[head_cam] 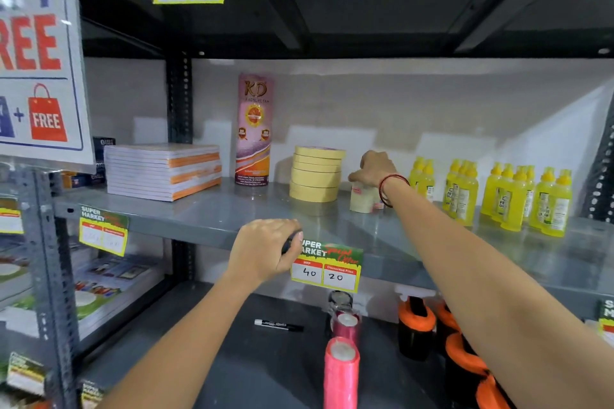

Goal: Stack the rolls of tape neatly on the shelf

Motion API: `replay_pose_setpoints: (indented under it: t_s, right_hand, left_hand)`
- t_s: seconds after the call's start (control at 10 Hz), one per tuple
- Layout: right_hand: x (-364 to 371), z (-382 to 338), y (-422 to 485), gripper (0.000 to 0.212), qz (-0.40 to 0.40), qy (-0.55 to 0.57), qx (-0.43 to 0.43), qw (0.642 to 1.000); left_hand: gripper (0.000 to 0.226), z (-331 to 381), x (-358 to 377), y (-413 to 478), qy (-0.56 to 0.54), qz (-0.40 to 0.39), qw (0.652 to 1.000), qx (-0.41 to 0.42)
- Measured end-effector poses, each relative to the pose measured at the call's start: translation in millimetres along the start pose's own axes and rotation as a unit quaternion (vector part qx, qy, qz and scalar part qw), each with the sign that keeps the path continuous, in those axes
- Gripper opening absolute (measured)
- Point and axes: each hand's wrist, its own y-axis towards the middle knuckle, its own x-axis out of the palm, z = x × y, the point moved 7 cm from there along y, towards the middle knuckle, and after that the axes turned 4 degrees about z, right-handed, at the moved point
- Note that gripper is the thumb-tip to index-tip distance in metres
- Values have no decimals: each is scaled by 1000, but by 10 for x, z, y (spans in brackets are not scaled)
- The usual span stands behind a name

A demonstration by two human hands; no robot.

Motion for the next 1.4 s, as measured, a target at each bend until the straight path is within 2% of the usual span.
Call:
replay_pose_setpoints:
  t_s: [0.4,0.5,0.6,0.7,0.9,1.2,1.4]
  right_hand:
    - [83,130,-9,36,31,15,47,998]
    - [135,119,16,48,14,25,49,998]
    - [151,128,20,52,1,46,55,997]
    - [152,152,16,31,1,65,55,996]
    - [179,183,34,41,14,65,51,996]
    - [137,196,-48,38,5,70,60,996]
    - [13,184,-168,68,57,71,69,993]
  left_hand:
    - [45,32,-14,4,2,-13,1000,-6]
    - [45,44,-26,12,0,-17,1000,-8]
    - [44,55,-36,15,-3,-19,1000,-9]
    - [45,70,-51,19,-5,-23,1000,-12]
    - [45,80,-47,22,-6,-25,1000,-10]
    - [47,44,-37,32,-8,-56,998,-18]
    - [49,-68,-5,110,-56,-64,991,-104]
